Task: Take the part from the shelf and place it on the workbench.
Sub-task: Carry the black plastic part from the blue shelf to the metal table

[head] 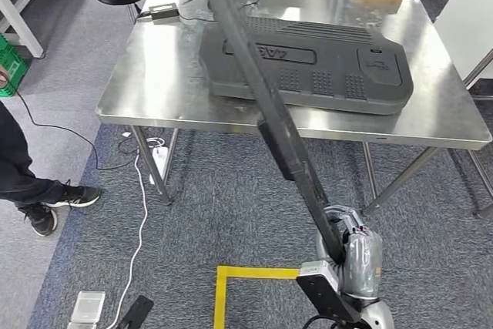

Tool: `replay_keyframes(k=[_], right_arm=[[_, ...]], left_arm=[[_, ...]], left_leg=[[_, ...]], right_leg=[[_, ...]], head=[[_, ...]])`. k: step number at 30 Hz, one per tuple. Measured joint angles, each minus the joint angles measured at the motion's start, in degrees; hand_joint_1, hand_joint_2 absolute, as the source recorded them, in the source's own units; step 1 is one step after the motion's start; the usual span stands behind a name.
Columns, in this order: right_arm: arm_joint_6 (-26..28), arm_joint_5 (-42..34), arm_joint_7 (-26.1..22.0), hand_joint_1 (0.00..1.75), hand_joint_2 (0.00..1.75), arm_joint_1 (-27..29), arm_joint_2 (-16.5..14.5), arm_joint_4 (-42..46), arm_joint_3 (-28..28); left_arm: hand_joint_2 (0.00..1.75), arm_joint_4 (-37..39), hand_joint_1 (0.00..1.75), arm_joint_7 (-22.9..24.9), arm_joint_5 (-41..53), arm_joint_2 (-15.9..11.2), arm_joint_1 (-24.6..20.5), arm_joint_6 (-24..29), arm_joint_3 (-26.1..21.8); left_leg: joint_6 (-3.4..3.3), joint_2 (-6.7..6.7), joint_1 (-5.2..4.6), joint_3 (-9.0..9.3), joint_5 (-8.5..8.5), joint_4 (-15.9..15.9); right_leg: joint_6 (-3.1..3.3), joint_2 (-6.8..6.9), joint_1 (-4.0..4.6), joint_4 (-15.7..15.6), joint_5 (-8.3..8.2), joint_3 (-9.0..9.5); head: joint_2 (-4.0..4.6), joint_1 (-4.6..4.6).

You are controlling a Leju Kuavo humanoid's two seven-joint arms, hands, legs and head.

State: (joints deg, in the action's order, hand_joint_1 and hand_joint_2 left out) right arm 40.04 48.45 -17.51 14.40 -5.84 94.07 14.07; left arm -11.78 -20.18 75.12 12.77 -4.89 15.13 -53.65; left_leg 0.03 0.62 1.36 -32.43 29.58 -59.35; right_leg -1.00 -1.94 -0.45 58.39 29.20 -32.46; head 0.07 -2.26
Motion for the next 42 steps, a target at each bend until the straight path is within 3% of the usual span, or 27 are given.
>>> replay_keyframes(k=[2,4,5,6,7,8,9,11,14,16,18,20,21,22,23,25,27,30,32,35,36,37,38,40,42], right_arm=[[0.0,0.0,0.0,1.75,1.75,-0.1,0.0,0.0,0.0],[0.0,0.1,0.0,1.75,1.75,-0.2,0.0,0.0,0.0],[0.0,0.1,0.0,1.75,1.75,-0.1,0.0,-0.1,0.0],[0.0,0.2,0.1,1.75,1.75,-0.1,0.0,-0.1,0.0],[0.0,0.5,0.2,1.75,1.75,-0.1,0.0,-0.2,0.0],[0.0,0.8,0.3,1.75,1.75,-0.2,0.1,-0.2,0.0],[0.0,1.2,0.4,1.75,1.75,-0.2,0.1,-0.2,0.0],[0.0,1.7,0.4,1.75,1.75,-0.5,0.1,-0.3,0.0],[0.0,3.1,0.5,1.75,1.75,-0.6,0.1,-0.5,0.0],[0.0,5.5,0.6,1.75,1.75,-0.7,-0.2,-0.5,-0.1],[0.0,7.7,0.3,1.75,1.75,-1.0,-0.7,-0.7,-0.2],[0.0,8.8,-0.3,1.75,1.75,-1.1,-1.0,-0.9,-0.2],[0.0,9.1,-0.6,1.75,1.75,-1.1,-1.0,-1.1,-0.1],[0.0,9.5,-0.8,1.75,1.75,-1.1,-1.1,-1.2,-0.1],[0.0,9.7,-1.0,1.75,1.75,-1.1,-1.2,-1.2,-0.1],[0.0,10.0,-1.2,1.75,1.75,-1.1,-1.4,-1.3,-0.1],[0.0,10.0,-1.3,1.75,1.75,-1.1,-1.5,-1.3,-0.1],[0.0,9.8,-1.7,1.75,1.75,-1.1,-1.6,-1.3,-0.2],[0.0,9.5,-2.1,1.75,1.75,-1.1,-1.6,-1.3,-0.2],[0.0,9.0,-2.2,1.75,1.75,-1.0,-1.6,-1.3,-0.2],[0.0,8.9,-2.0,1.75,1.75,-1.0,-1.6,-1.3,-0.3],[0.0,8.9,-1.9,1.75,1.75,-1.0,-1.6,-1.3,-0.3],[0.0,8.9,-1.7,1.75,1.75,-1.0,-1.6,-1.3,-0.3],[0.0,9.1,-1.5,1.75,1.75,-1.0,-1.5,-1.3,-0.3],[0.0,9.2,-1.3,1.75,1.75,-1.1,-1.5,-1.3,-0.3]], left_arm=[[1.75,0.0,0.00,-0.1,0.0,0.0,-0.1,-0.1,0.0],[1.75,0.0,0.00,-0.1,0.1,0.0,-0.2,-0.2,0.0],[1.75,0.0,0.00,-0.1,0.1,0.0,-0.2,-0.3,0.0],[1.75,0.0,0.00,-0.1,0.2,0.0,-0.2,-0.3,0.0],[1.75,0.0,0.00,-0.2,0.2,0.0,-0.2,-0.4,0.0],[1.75,0.0,0.00,-0.3,0.3,0.0,-0.2,-0.5,0.0],[1.75,0.0,0.00,-0.3,0.4,0.0,-0.3,-0.5,0.0],[1.75,0.0,0.00,-0.5,0.5,0.0,-0.3,-0.7,0.0],[1.75,0.0,0.00,-0.7,0.6,0.1,-0.3,-1.0,0.1],[1.75,0.0,0.00,-0.8,0.7,0.1,-0.4,-1.2,0.2],[1.75,0.0,0.00,-0.9,0.7,0.1,-0.5,-1.3,0.2],[1.75,0.0,0.00,-0.9,0.7,0.1,-0.5,-1.5,0.2],[1.75,0.0,0.00,-0.8,0.7,0.1,-0.4,-1.5,0.2],[1.75,0.0,0.00,-0.8,0.7,0.1,-0.4,-1.6,0.2],[1.75,0.0,0.00,-0.8,0.7,0.1,-0.4,-1.6,0.2],[1.75,0.0,0.00,-0.8,0.7,0.0,-0.4,-1.6,0.2],[1.75,0.0,0.00,-0.8,0.7,0.0,-0.5,-1.6,0.3],[1.75,0.0,0.00,-0.7,0.7,0.0,-0.5,-1.7,0.3],[1.75,0.0,0.00,-0.7,0.7,0.0,-0.6,-1.7,0.3],[1.75,0.0,0.00,-0.8,0.7,0.0,-0.6,-1.7,0.3],[1.75,0.0,0.00,-0.8,0.7,0.0,-0.6,-1.7,0.3],[1.75,0.0,0.00,-0.8,0.7,-0.1,-0.6,-1.7,0.3],[1.75,0.0,0.00,-0.8,0.7,-0.1,-0.6,-1.7,0.3],[1.75,0.0,0.00,-0.8,0.7,0.0,-0.6,-1.7,0.3],[1.75,0.0,0.00,-0.8,0.7,0.0,-0.6,-1.8,0.3]], left_leg=[[-0.76,-0.30,0.12,0.03,-0.19,0.2],[-1.12,-0.60,0.05,0.01,-0.17,0.2],[-1.17,-0.75,-0.03,0.00,-0.14,0.2],[-1.20,-0.88,-0.12,0.01,-0.12,0.1],[-1.22,-0.94,-0.22,0.06,-0.10,0.1],[-1.23,-0.97,-0.33,0.16,-0.08,0.1],[-1.24,-0.98,-0.42,0.27,-0.04,0.2],[-1.10,-1.00,-0.63,0.26,0.04,0.2],[-0.40,-1.09,-0.53,0.07,-0.07,0.4],[0.15,-1.11,-0.45,-0.02,0.63,0.0],[0.55,-1.05,-0.39,-1.79,3.42,-4.2],[0.90,-1.00,-0.35,-5.31,6.74,-11.8],[1.03,-0.99,-0.33,-6.60,7.38,-14.5],[1.12,-0.99,-0.31,-6.96,6.85,-15.0],[1.15,-0.99,-0.26,-6.22,5.25,-13.2],[1.14,-0.94,-0.16,-2.78,1.19,-5.7],[0.80,-0.84,-0.21,-0.53,-0.47,-0.6],[-0.20,-0.81,-0.40,-0.47,-0.42,0.1],[-0.88,-0.85,-0.23,-0.47,-0.63,0.3],[-1.28,-0.97,-0.17,-0.51,-0.69,0.3],[-1.29,-1.01,-0.20,-0.52,-0.69,0.3],[-1.29,-1.02,-0.23,-0.50,-0.68,0.3],[-1.28,-1.01,-0.27,-0.45,-0.67,0.3],[-1.23,-0.96,-0.33,-0.26,-0.59,0.3],[-1.01,-0.94,-0.44,-0.35,-0.53,0.3]], right_leg=[[-0.50,0.71,-0.12,3.0,2.11,-1.17],[-0.88,1.29,-0.18,10.5,5.93,-4.49],[-0.95,1.37,-0.21,14.2,7.32,-6.23],[-0.92,1.41,-0.20,16.4,7.72,-7.28],[-0.78,1.44,-0.17,16.3,6.93,-7.22],[-0.49,1.49,-0.12,13.7,5.12,-6.04],[-0.06,1.58,0.02,9.5,2.87,-4.10],[0.84,1.92,0.45,2.3,0.12,-0.79],[1.39,1.94,0.90,-0.1,-0.10,-0.03],[1.73,1.90,0.62,-0.9,-0.48,0.26],[2.06,1.92,0.32,-1.6,-0.86,0.55],[2.17,1.88,0.36,-1.6,-0.88,0.53],[2.19,1.85,0.39,-1.6,-0.86,0.55],[2.17,1.77,0.39,-1.5,-0.82,0.59],[2.10,1.66,0.37,-1.5,-0.75,0.67],[1.76,1.40,0.38,-1.2,-0.44,0.83],[1.25,1.19,0.55,-0.6,-0.12,0.63],[0.56,1.14,0.49,-0.3,0.01,0.31],[-0.04,1.29,0.35,1.5,1.49,-0.39],[-0.77,1.55,0.17,12.1,6.86,-5.08],[-0.84,1.59,0.14,15.2,7.84,-6.59],[-0.81,1.61,0.14,16.4,7.68,-7.22],[-0.68,1.62,0.16,15.2,6.38,-6.74],[-0.01,1.68,0.29,7.4,2.11,-3.24],[0.70,1.76,0.61,1.0,-0.24,-0.47]], head=[[0.00,-0.14],[0.00,-0.27],[0.00,-0.27],[0.00,-0.27],[0.00,-0.27],[0.00,-0.27],[0.00,-0.28],[-0.01,-0.23],[-0.01,-0.17],[0.00,-0.14],[0.00,-0.02],[0.00,0.05],[0.00,0.04],[0.00,0.03],[0.00,0.03],[0.00,0.03],[0.00,0.01],[0.00,0.01],[0.00,-0.07],[0.00,-0.17],[0.00,-0.16],[0.00,-0.16],[0.00,-0.16],[0.00,-0.15],[0.00,-0.14]])
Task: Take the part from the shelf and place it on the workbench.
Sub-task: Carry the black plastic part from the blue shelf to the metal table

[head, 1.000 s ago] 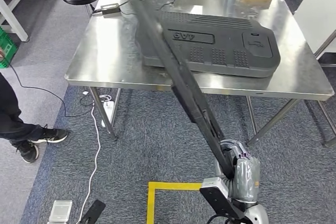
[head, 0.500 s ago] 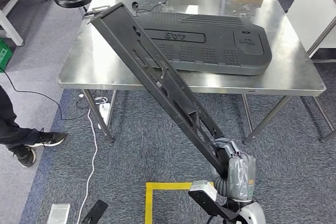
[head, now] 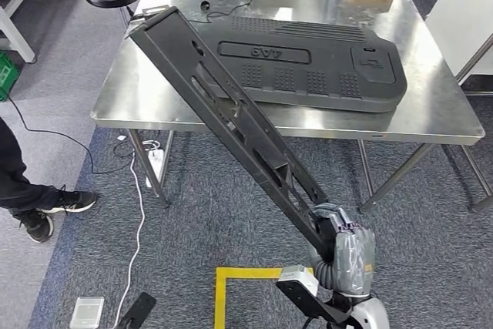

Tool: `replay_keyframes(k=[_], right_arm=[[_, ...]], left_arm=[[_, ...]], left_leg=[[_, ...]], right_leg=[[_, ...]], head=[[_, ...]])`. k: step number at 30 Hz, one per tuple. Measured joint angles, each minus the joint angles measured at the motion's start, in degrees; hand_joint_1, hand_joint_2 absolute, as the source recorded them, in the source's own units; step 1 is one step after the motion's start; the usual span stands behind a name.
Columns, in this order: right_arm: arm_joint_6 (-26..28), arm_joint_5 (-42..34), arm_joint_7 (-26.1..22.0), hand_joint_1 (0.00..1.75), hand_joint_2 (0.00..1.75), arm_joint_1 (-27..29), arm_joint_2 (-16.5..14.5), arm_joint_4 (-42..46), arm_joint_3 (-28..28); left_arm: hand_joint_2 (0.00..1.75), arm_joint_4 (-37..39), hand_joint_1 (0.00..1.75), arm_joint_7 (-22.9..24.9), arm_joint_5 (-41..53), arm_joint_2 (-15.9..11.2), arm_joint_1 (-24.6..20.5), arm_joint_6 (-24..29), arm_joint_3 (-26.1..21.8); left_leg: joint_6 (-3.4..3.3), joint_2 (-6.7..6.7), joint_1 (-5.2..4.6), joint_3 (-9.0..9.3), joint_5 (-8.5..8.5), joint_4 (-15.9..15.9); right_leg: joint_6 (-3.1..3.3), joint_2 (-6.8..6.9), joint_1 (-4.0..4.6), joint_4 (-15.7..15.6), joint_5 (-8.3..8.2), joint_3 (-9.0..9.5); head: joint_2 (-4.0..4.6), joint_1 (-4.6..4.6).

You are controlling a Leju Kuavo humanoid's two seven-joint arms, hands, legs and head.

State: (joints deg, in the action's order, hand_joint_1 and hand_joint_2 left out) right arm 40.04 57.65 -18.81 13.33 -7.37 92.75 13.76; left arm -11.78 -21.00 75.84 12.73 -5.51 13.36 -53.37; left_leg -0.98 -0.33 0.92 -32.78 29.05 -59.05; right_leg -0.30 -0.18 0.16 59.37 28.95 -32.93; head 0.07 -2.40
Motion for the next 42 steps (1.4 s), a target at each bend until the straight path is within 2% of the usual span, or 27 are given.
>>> replay_keyframes(k=[1,5,11,15,18,20,22,23,24,25,26,28,29,30,32,34,35,36,38,39,40,41,42], right_arm=[[0.0,0.0,0.1,1.75,1.75,0.0,0.0,0.0,0.0],[0.0,-0.2,0.6,1.75,1.75,0.1,0.0,0.0,-0.2],[0.0,-0.2,0.6,1.75,1.75,0.1,0.0,0.0,-0.2],[0.0,-0.2,0.6,1.75,1.75,0.1,0.0,0.0,-0.2],[0.0,-0.2,0.6,1.75,1.75,0.1,0.0,0.0,-0.2],[0.0,-0.2,0.7,1.75,1.75,0.2,0.0,0.1,-0.2],[0.0,-0.3,0.7,1.75,1.75,0.2,0.1,-0.1,-0.2],[0.0,-0.3,0.7,1.75,1.75,0.3,0.1,-0.2,-0.2],[0.0,-0.3,0.8,1.75,1.75,0.3,0.2,-0.3,-0.2],[0.0,-0.3,0.8,1.75,1.75,0.3,0.2,-0.4,-0.2],[0.0,-0.3,0.8,1.75,1.75,0.3,0.2,-0.4,-0.2],[0.0,-0.3,0.8,1.75,1.75,0.3,0.2,-0.5,-0.2],[0.0,-0.3,0.8,1.75,1.75,0.2,0.2,-0.5,-0.2],[0.0,-0.3,0.8,1.75,1.75,0.2,0.3,-0.5,-0.2],[0.0,-0.3,1.0,1.75,1.75,0.3,0.3,-0.6,-0.2],[0.0,-0.3,1.2,1.75,1.75,0.2,0.3,-0.6,-0.2],[0.0,-0.3,1.2,1.75,1.75,0.2,0.3,-0.6,-0.2],[0.0,-0.3,1.2,1.75,1.75,0.1,0.3,-0.6,-0.2],[0.0,-0.3,1.3,1.75,1.75,0.0,0.3,-0.6,-0.1],[0.0,-0.3,1.3,1.75,1.75,0.0,0.3,-0.7,-0.1],[0.0,-0.3,1.4,1.75,1.75,0.0,0.3,-0.7,-0.1],[0.0,-0.3,1.6,1.75,1.75,0.0,0.3,-0.7,-0.1],[0.0,-0.3,1.7,1.75,1.75,0.0,0.3,-0.8,-0.1]], left_arm=[[1.75,0.0,0.00,0.0,0.0,0.0,0.0,0.0,0.0],[1.75,0.0,0.00,0.0,0.0,0.0,0.0,-0.1,0.0],[1.75,0.0,0.00,0.0,-0.1,0.0,0.0,-0.1,0.0],[1.75,0.0,0.00,0.0,-0.1,0.0,0.0,-0.1,0.0],[1.75,0.0,0.00,0.0,0.0,0.0,0.0,-0.1,0.0],[1.75,0.0,0.00,0.0,0.0,0.0,-0.1,-0.1,0.0],[1.75,0.0,0.00,0.0,0.0,0.0,-0.1,-0.2,0.0],[1.75,0.0,0.00,0.0,0.0,0.0,-0.1,-0.2,0.0],[1.75,0.0,0.00,0.1,0.0,0.0,0.0,-0.2,0.0],[1.75,0.0,0.00,0.1,0.0,0.0,0.0,-0.2,0.0],[1.75,0.0,0.00,0.1,0.0,0.0,0.0,-0.2,0.0],[1.75,0.0,0.00,0.1,0.1,0.0,0.0,-0.2,0.0],[1.75,0.0,0.00,0.1,0.1,0.0,0.0,-0.2,0.0],[1.75,0.0,0.00,0.1,0.1,0.0,0.0,-0.2,0.0],[1.75,0.0,0.00,0.1,0.1,0.0,-0.1,-0.2,0.0],[1.75,0.0,0.00,0.1,0.1,0.0,-0.1,-0.2,0.0],[1.75,0.0,0.00,0.1,0.1,0.0,-0.2,-0.2,0.0],[1.75,0.0,0.00,0.0,0.1,0.0,-0.2,-0.3,0.0],[1.75,0.0,0.00,0.0,0.1,0.0,-0.1,-0.4,0.0],[1.75,0.0,0.00,0.0,0.1,0.0,0.0,-0.4,0.0],[1.75,0.0,0.00,0.0,0.1,0.0,0.0,-0.4,0.0],[1.75,0.0,0.00,0.0,0.1,0.0,0.0,-0.4,0.0],[1.75,0.0,0.00,0.0,0.1,0.0,0.0,-0.4,0.0]], left_leg=[[0.18,-0.02,-0.02,-0.11,0.00,0.0],[0.05,-0.08,-0.09,-0.12,0.18,0.1],[0.58,-0.06,0.08,0.11,-0.25,0.7],[0.52,-0.05,-0.08,0.05,-0.19,0.5],[0.27,-0.10,0.05,0.39,-0.56,1.3],[-0.02,-0.21,0.51,0.91,-1.00,2.2],[-0.13,-0.28,0.71,1.10,-1.11,2.4],[-0.10,-0.27,0.74,1.12,-1.09,2.4],[-0.02,-0.26,0.80,1.15,-1.03,2.3],[0.13,-0.23,0.90,1.23,-0.93,2.3],[0.38,-0.19,1.06,1.42,-0.76,2.3],[1.17,-0.12,1.30,1.82,-0.31,2.2],[1.62,-0.10,1.30,1.89,-0.12,2.1],[2.04,-0.09,1.24,1.88,0.00,2.0],[2.71,-0.11,1.25,1.86,0.05,2.1],[3.11,-0.12,1.47,1.54,0.97,1.2],[3.16,-0.11,1.48,0.66,2.19,-0.8],[3.09,-0.09,1.42,-0.92,3.92,-4.1],[2.86,-0.07,1.16,-5.26,7.19,-12.5],[2.74,-0.07,1.04,-6.89,7.71,-15.4],[2.56,-0.06,0.95,-7.52,7.04,-16.0],[2.33,-0.06,0.87,-7.03,5.27,-14.3],[2.06,-0.06,0.81,-5.63,2.78,-10.7]], right_leg=[[0.19,0.00,0.16,-1.1,-0.07,0.38],[-0.26,-0.16,0.16,-1.7,-0.13,0.39],[0.06,-0.14,0.30,-1.7,-0.11,0.34],[0.03,-0.11,0.12,-1.7,-0.18,0.35],[-0.33,-0.10,0.15,-1.7,-0.02,0.45],[-0.86,-0.10,0.08,1.1,1.97,-0.64],[-1.62,-0.09,-0.49,7.8,5.31,-3.80],[-2.01,-0.07,-0.83,11.1,6.39,-5.45],[-2.38,-0.06,-1.17,12.8,6.50,-6.44],[-2.72,-0.03,-1.49,12.4,5.48,-6.40],[-3.04,0.02,-1.78,9.8,3.54,-5.30],[-3.51,0.17,-2.04,2.2,-0.12,-1.73],[-3.24,0.18,-1.98,-0.4,-0.94,-0.55],[-2.80,0.14,-1.85,-1.6,-1.02,-0.05],[-1.46,-0.05,-1.57,-1.5,-0.69,-0.27],[-0.42,-0.07,-1.53,-1.5,-0.61,-0.25],[0.05,-0.03,-1.53,-1.6,-0.58,-0.17],[0.42,0.01,-1.48,-1.6,-0.52,-0.11],[0.86,0.03,-1.17,-1.6,-0.33,0.00],[1.00,-0.02,-1.02,-1.6,-0.21,0.14],[1.06,-0.11,-0.91,-1.6,-0.06,0.36],[1.05,-0.24,-0.84,-1.6,0.14,0.70],[0.94,-0.37,-0.82,-1.6,0.41,1.13]], head=[[0.00,0.03],[0.00,0.09],[0.00,0.09],[0.00,0.09],[0.00,0.08],[0.00,-0.05],[0.00,-0.18],[0.00,-0.18],[0.00,-0.18],[0.00,-0.18],[0.00,-0.18],[0.00,-0.25],[-0.01,-0.29],[-0.01,-0.30],[-0.01,-0.27],[0.00,-0.22],[0.00,-0.18],[0.00,-0.16],[0.00,-0.14],[0.00,-0.15],[0.00,-0.15],[0.00,-0.16],[0.00,-0.16]])
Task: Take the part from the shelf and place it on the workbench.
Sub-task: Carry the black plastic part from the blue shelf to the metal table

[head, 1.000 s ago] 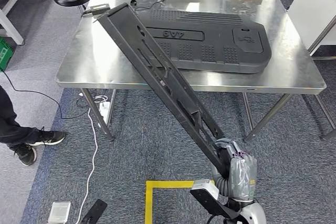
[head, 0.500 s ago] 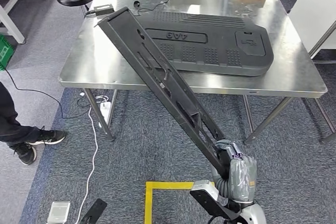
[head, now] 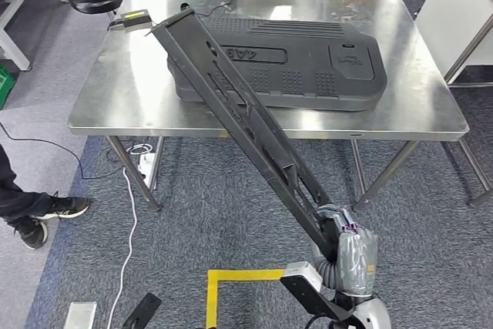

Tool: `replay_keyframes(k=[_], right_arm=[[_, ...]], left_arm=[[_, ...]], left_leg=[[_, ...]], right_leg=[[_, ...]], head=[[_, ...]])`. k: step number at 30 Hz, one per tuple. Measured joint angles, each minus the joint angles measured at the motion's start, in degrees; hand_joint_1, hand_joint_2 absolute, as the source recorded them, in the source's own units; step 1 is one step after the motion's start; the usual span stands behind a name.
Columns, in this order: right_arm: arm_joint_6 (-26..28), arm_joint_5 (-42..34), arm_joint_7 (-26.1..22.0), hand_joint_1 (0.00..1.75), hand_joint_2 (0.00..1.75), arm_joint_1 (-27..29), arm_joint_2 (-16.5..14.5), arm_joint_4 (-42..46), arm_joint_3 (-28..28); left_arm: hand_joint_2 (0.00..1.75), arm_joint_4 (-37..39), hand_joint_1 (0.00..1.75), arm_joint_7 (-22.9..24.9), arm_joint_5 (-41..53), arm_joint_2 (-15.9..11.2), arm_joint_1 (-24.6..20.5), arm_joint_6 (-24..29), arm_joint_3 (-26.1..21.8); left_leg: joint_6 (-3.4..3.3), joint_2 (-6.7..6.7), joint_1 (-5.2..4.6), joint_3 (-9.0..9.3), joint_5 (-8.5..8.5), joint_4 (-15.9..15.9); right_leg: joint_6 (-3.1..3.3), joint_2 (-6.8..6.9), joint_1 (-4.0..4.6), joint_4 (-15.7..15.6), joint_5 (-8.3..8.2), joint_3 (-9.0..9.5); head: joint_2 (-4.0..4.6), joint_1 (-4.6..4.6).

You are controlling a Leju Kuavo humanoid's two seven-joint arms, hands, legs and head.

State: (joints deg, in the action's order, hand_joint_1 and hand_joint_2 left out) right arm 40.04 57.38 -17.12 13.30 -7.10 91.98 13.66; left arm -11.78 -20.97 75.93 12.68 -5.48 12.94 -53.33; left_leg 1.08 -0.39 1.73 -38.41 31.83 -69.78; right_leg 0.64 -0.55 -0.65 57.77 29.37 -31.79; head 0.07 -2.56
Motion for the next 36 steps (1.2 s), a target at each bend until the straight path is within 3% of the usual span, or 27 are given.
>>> replay_keyframes(k=[2,3,7,9,11,12,13,14,16,18,20,23,25,27,28,29,32,34,36], right_arm=[[0.0,0.0,0.2,1.75,1.75,0.0,0.0,0.0,0.0],[0.0,0.0,0.3,1.75,1.75,-0.1,0.0,0.0,0.1],[0.0,0.0,0.4,1.75,1.75,-0.1,0.1,0.0,0.1],[0.0,0.0,0.4,1.75,1.75,-0.1,0.2,0.0,0.2],[0.0,-0.1,0.4,1.75,1.75,-0.1,0.2,0.0,0.2],[0.0,-0.1,0.4,1.75,1.75,-0.1,0.3,0.0,0.2],[0.0,-0.1,0.4,1.75,1.75,-0.1,0.3,0.0,0.2],[0.0,-0.1,0.4,1.75,1.75,-0.1,0.3,0.0,0.2],[0.0,0.0,0.3,1.75,1.75,-0.1,0.3,0.0,0.2],[0.0,0.0,0.3,1.75,1.75,-0.1,0.3,0.1,0.2],[0.0,0.0,0.2,1.75,1.75,0.0,0.3,0.1,0.1],[0.0,0.0,0.2,1.75,1.75,0.0,0.3,0.3,0.1],[0.0,0.0,0.0,1.75,1.75,0.0,0.3,0.3,0.2],[0.0,0.1,-0.3,1.75,1.75,0.0,0.2,0.3,0.1],[0.0,0.2,-0.5,1.75,1.75,0.0,0.2,0.3,0.0],[0.0,0.4,-0.7,1.75,1.75,0.0,0.2,0.3,-0.1],[0.0,0.7,-1.5,1.75,1.75,0.0,0.0,0.3,-0.4],[0.0,0.7,-1.7,1.75,1.75,0.0,-0.1,0.4,-0.5],[0.0,0.8,-1.8,1.75,1.75,0.0,-0.2,0.6,-0.6]], left_arm=[[1.75,0.0,0.00,0.0,0.0,0.0,0.0,0.0,0.0],[1.75,0.0,0.00,0.1,0.0,0.0,0.0,0.0,0.0],[1.75,0.0,0.00,0.2,0.0,0.0,0.0,0.0,0.0],[1.75,0.0,0.00,0.2,0.2,0.0,-0.1,0.0,0.0],[1.75,0.0,0.00,0.1,0.3,0.0,-0.1,0.0,0.0],[1.75,0.0,0.00,0.1,0.3,0.0,-0.1,0.0,0.0],[1.75,0.0,0.00,0.1,0.3,0.0,-0.1,0.0,0.0],[1.75,0.0,0.00,0.1,0.3,0.0,-0.1,0.0,0.0],[1.75,0.0,0.00,0.1,0.3,0.0,-0.1,0.0,0.1],[1.75,0.0,0.00,0.1,0.3,0.0,-0.1,0.0,0.1],[1.75,0.0,0.00,0.1,0.3,0.1,0.0,0.0,0.1],[1.75,0.0,0.00,0.1,0.3,0.1,-0.1,0.0,0.1],[1.75,0.0,0.00,0.1,0.3,0.1,-0.1,0.0,0.1],[1.75,0.0,0.00,0.1,0.3,0.1,0.1,0.0,0.1],[1.75,0.0,0.00,0.2,0.3,0.0,0.1,0.0,0.1],[1.75,0.0,0.00,0.2,0.3,0.0,0.2,0.0,0.1],[1.75,0.0,0.00,0.2,0.3,0.0,0.1,0.0,0.1],[1.75,0.0,0.00,0.2,0.3,0.0,0.1,0.0,0.1],[1.75,0.0,0.00,0.3,0.3,0.0,0.1,-0.1,0.1]], left_leg=[[-0.45,0.08,-0.14,2.99,-3.36,7.1],[-0.61,0.13,-0.24,3.82,-3.89,9.1],[-1.36,0.29,-0.41,4.22,-3.53,10.4],[-1.87,0.28,-0.23,4.45,-3.49,10.6],[-2.18,0.26,-0.30,4.54,-3.31,10.5],[-2.28,0.27,-0.36,4.61,-3.21,10.5],[-2.34,0.30,-0.43,4.73,-3.11,10.5],[-2.36,0.37,-0.50,4.97,-2.96,10.5],[-2.25,0.54,-0.59,5.65,-2.55,10.6],[-1.90,0.62,-0.69,6.06,-2.20,10.6],[-1.34,0.59,-0.68,6.16,-2.06,10.8],[-0.48,0.57,-0.62,5.98,-0.94,9.9],[-0.16,0.58,-0.60,3.45,2.05,4.4],[0.14,0.58,-0.59,-0.43,4.70,-3.0],[0.24,0.58,-0.58,-1.56,4.65,-4.7],[0.27,0.57,-0.56,-1.63,3.42,-4.2],[0.02,0.58,-0.54,2.54,-2.84,6.0],[-0.56,0.61,-0.69,4.07,-3.81,9.7],[-1.25,0.65,-0.90,4.15,-3.43,10.0]], right_leg=[[-0.52,-0.24,0.17,0.1,0.59,0.60],[-0.82,-0.31,0.26,0.2,0.77,0.65],[-1.96,-0.24,0.06,0.7,1.43,0.40],[-2.56,0.02,-0.06,5.0,3.91,-1.57],[-2.92,0.17,-0.09,12.9,7.20,-5.73],[-2.96,0.21,-0.09,16.0,7.89,-7.54],[-2.90,0.23,-0.07,17.1,7.45,-8.46],[-2.72,0.23,-0.03,15.7,5.81,-8.20],[-1.93,0.26,0.24,8.1,1.10,-5.07],[-1.05,0.31,0.69,2.2,-1.24,-2.50],[-0.55,0.28,1.01,1.1,-1.04,-2.05],[0.05,0.30,0.67,0.0,-1.14,-1.43],[0.41,0.41,0.47,-0.4,-1.17,-1.02],[0.62,0.40,0.48,-0.4,-0.97,-0.85],[0.63,0.34,0.49,-0.4,-0.83,-0.69],[0.58,0.25,0.48,-0.4,-0.65,-0.44],[-0.01,0.03,0.56,-0.1,0.28,0.58],[-0.57,-0.06,0.75,0.2,0.68,0.65],[-0.96,-0.11,0.72,0.1,0.74,0.60]], head=[[0.00,-0.03],[0.00,-0.05],[0.00,-0.07],[0.00,-0.13],[0.00,-0.17],[0.00,-0.16],[0.00,-0.16],[0.00,-0.16],[0.00,-0.14],[0.00,-0.12],[0.00,-0.09],[0.00,-0.03],[0.00,0.01],[0.00,0.02],[0.00,0.01],[0.00,0.02],[0.00,0.03],[0.00,0.03],[0.00,0.01]])
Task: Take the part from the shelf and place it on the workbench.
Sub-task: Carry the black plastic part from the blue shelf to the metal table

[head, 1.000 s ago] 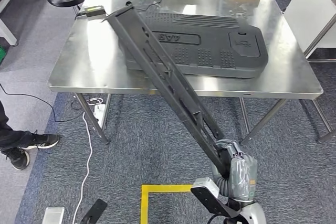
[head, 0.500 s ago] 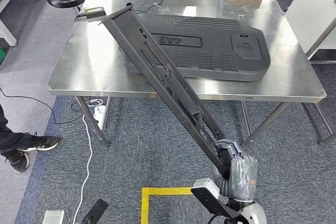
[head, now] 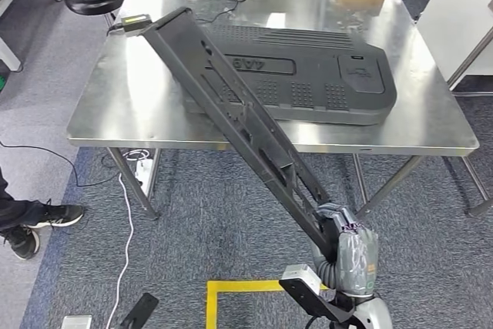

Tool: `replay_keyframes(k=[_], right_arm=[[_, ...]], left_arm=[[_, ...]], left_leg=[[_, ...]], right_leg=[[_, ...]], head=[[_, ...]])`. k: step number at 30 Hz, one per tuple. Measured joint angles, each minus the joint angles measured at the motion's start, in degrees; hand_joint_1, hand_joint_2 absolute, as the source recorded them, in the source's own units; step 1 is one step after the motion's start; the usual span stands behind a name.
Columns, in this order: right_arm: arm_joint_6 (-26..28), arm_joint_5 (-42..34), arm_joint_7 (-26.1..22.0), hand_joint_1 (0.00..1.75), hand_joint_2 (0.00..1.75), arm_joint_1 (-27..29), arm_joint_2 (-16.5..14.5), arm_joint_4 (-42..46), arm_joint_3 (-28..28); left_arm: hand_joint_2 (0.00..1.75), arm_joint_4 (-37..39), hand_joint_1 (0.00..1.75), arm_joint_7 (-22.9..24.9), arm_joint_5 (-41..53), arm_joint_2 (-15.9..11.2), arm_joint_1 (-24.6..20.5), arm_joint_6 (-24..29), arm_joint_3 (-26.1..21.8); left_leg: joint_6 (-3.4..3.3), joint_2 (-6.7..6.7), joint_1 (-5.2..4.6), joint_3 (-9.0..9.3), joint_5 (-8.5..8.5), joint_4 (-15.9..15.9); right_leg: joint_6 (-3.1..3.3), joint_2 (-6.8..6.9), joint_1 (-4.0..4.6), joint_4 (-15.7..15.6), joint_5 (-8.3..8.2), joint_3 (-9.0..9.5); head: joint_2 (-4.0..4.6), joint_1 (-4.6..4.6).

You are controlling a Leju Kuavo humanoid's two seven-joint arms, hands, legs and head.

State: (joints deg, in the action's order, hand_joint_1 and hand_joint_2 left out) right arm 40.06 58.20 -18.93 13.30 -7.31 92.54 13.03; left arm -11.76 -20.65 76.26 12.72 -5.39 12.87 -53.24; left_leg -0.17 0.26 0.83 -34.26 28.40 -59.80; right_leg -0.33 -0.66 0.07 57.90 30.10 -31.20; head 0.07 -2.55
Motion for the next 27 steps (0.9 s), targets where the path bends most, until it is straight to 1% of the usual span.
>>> replay_keyframes(k=[2,3,4,6,7,8,9,10,11,12,13,15,17,18,19,20,21,22,23,24,25,26,27], right_arm=[[0.0,0.1,-0.3,1.75,1.75,0.0,0.0,0.3,-0.1],[0.0,0.1,-0.4,1.75,1.75,-0.1,-0.1,0.5,-0.1],[0.0,0.1,-0.6,1.75,1.75,-0.1,-0.1,0.6,-0.3],[0.0,0.2,-0.9,1.75,1.75,-0.2,-0.1,0.8,-0.7],[0.0,0.3,-1.0,1.75,1.75,-0.2,-0.1,0.8,-0.9],[0.0,0.3,-1.1,1.75,1.75,-0.2,-0.1,0.9,-1.2],[0.0,0.3,-1.1,1.75,1.75,-0.2,-0.1,1.0,-1.5],[0.0,0.4,-1.1,1.75,1.75,-0.3,-0.1,1.3,-1.8],[0.0,0.4,-1.2,1.75,1.75,-0.4,-0.1,1.5,-2.1],[0.0,0.4,-1.2,1.75,1.75,-0.5,-0.1,1.6,-2.3],[0.0,0.4,-1.2,1.75,1.75,-0.7,-0.1,1.8,-2.5],[0.0,0.4,-1.2,1.75,1.75,-0.8,-0.1,2.1,-2.9],[0.0,0.3,-1.2,1.75,1.75,-1.0,-0.1,2.4,-3.5],[0.0,0.3,-1.2,1.75,1.75,-1.1,-0.1,2.6,-3.8],[0.0,0.2,-1.3,1.75,1.75,-1.2,-0.1,2.7,-4.0],[0.0,0.2,-1.3,1.75,1.75,-1.3,-0.2,2.7,-4.1],[0.0,0.2,-1.3,1.75,1.75,-1.3,-0.2,2.8,-4.3],[0.0,0.1,-1.3,1.75,1.75,-1.3,-0.2,2.8,-4.6],[0.0,0.1,-1.3,1.75,1.75,-1.2,-0.3,2.8,-4.8],[0.0,0.1,-1.3,1.75,1.75,-1.2,-0.3,2.8,-5.0],[0.0,0.1,-1.3,1.75,1.75,-1.2,-0.3,2.8,-5.1],[0.0,0.1,-1.3,1.75,1.75,-1.2,-0.3,2.8,-5.3],[0.0,0.1,-1.3,1.75,1.75,-1.2,-0.4,2.8,-5.4]], left_arm=[[1.75,0.0,0.00,0.0,0.0,0.0,0.0,0.0,0.0],[1.75,0.0,0.00,0.0,0.0,0.0,-0.1,0.0,0.0],[1.75,0.0,0.00,-0.1,0.0,0.0,-0.2,0.0,0.0],[1.75,0.0,0.00,-0.1,0.0,0.0,-0.2,0.0,0.1],[1.75,0.0,0.00,-0.1,0.0,0.0,-0.2,0.0,0.1],[1.75,0.0,0.00,0.0,0.1,0.0,-0.2,0.0,0.1],[1.75,0.0,0.00,0.0,0.1,0.0,-0.2,-0.1,0.2],[1.75,0.0,0.00,0.0,0.1,0.0,-0.2,-0.1,0.2],[1.75,0.0,0.00,0.0,0.2,0.0,-0.2,-0.1,0.4],[1.75,0.0,0.00,0.0,0.2,0.0,-0.2,-0.1,0.5],[1.75,0.0,0.00,0.0,0.2,0.0,-0.3,-0.1,0.6],[1.75,0.0,0.00,0.0,0.2,0.0,-0.3,-0.3,0.7],[1.75,0.0,0.00,0.0,0.2,0.1,-0.4,-0.4,0.8],[1.75,0.0,0.00,-0.1,0.2,0.1,-0.5,-0.5,0.9],[1.75,0.0,0.00,-0.1,0.2,0.1,-0.5,-0.5,0.9],[1.75,0.0,0.00,-0.1,0.2,0.1,-0.5,-0.5,0.9],[1.75,0.0,0.00,-0.1,0.2,0.1,-0.4,-0.5,0.9],[1.75,0.0,0.00,-0.1,0.2,0.0,-0.4,-0.5,0.9],[1.75,0.0,0.00,-0.1,0.2,0.0,-0.3,-0.5,0.9],[1.75,0.0,0.00,-0.1,0.2,0.0,-0.2,-0.5,0.9],[1.75,0.0,0.00,-0.1,0.2,0.0,-0.2,-0.5,0.9],[1.75,0.0,0.00,-0.1,0.2,0.0,-0.2,-0.5,0.9],[1.75,0.0,0.00,0.0,0.2,0.0,-0.2,-0.5,0.9]], left_leg=[[-0.59,0.00,0.11,0.23,0.02,0.3],[-0.85,-0.01,0.23,0.39,0.05,0.4],[-1.08,-0.03,0.33,0.54,0.12,0.5],[-1.37,-0.05,0.30,0.70,0.35,0.4],[-1.46,-0.04,0.26,0.81,0.47,0.4],[-1.51,0.00,0.22,0.99,0.61,0.4],[-1.50,0.07,0.16,1.30,0.81,0.4],[-1.47,0.15,0.11,1.71,1.07,0.4],[-1.36,0.20,0.09,2.08,1.34,0.5],[-1.19,0.24,0.04,2.35,1.58,0.5],[-0.97,0.23,0.03,2.46,1.77,0.6],[-0.38,0.19,0.03,2.53,1.97,0.8],[0.19,0.14,0.09,2.62,2.43,0.6],[0.42,0.13,0.09,2.18,3.17,-0.5],[0.61,0.13,0.10,1.03,4.48,-3.0],[0.78,0.13,0.11,-0.79,6.07,-6.6],[0.96,0.13,0.13,-3.02,7.55,-10.7],[1.12,0.12,0.17,-4.98,8.29,-14.0],[1.23,0.11,0.20,-6.10,7.85,-15.4],[1.29,0.09,0.25,-6.14,6.21,-14.4],[1.30,0.06,0.31,-5.14,3.68,-11.3],[1.26,0.04,0.35,-3.69,1.34,-7.7],[1.16,0.02,0.32,-2.33,-0.29,-4.4]], right_leg=[[-0.52,0.10,-0.14,0.8,0.75,-0.15],[-0.82,0.18,-0.19,2.5,1.79,-0.90],[-1.13,0.28,-0.25,5.5,3.30,-2.35],[-1.49,0.37,-0.34,13.5,6.35,-6.73],[-1.53,0.37,-0.36,16.4,6.87,-8.54],[-1.47,0.38,-0.35,17.2,6.21,-9.38],[-1.28,0.37,-0.33,15.4,4.32,-8.96],[-0.96,0.37,-0.27,11.6,1.69,-7.53],[-0.55,0.39,-0.14,7.6,-0.43,-5.75],[-0.14,0.41,0.05,4.1,-1.90,-4.23],[0.19,0.43,0.24,2.0,-2.44,-3.35],[0.61,0.41,0.53,1.1,-2.10,-3.03],[0.94,0.38,0.23,0.4,-2.05,-2.61],[1.12,0.41,0.05,0.0,-2.06,-2.27],[1.32,0.46,-0.13,-0.3,-2.01,-1.89],[1.48,0.49,-0.12,-0.4,-1.82,-1.61],[1.60,0.50,-0.13,-0.3,-1.59,-1.35],[1.66,0.48,-0.13,-0.3,-1.31,-1.03],[1.62,0.42,-0.14,-0.3,-0.98,-0.62],[1.51,0.34,-0.17,-0.3,-0.58,-0.07],[1.34,0.27,-0.22,-0.3,-0.11,0.62],[1.08,0.22,-0.26,-0.3,0.41,1.28],[0.72,0.16,-0.20,-0.2,0.91,1.76]], head=[[0.00,-0.05],[0.00,-0.09],[0.00,-0.14],[0.00,-0.19],[0.00,-0.19],[0.00,-0.19],[0.00,-0.19],[0.00,-0.19],[0.00,-0.16],[0.00,-0.13],[0.00,-0.11],[0.00,-0.08],[0.00,-0.06],[0.00,-0.04],[0.00,0.00],[0.00,0.02],[0.00,0.04],[0.00,0.05],[0.00,0.04],[0.00,0.06],[0.00,0.05],[0.00,0.04],[0.00,0.04]])
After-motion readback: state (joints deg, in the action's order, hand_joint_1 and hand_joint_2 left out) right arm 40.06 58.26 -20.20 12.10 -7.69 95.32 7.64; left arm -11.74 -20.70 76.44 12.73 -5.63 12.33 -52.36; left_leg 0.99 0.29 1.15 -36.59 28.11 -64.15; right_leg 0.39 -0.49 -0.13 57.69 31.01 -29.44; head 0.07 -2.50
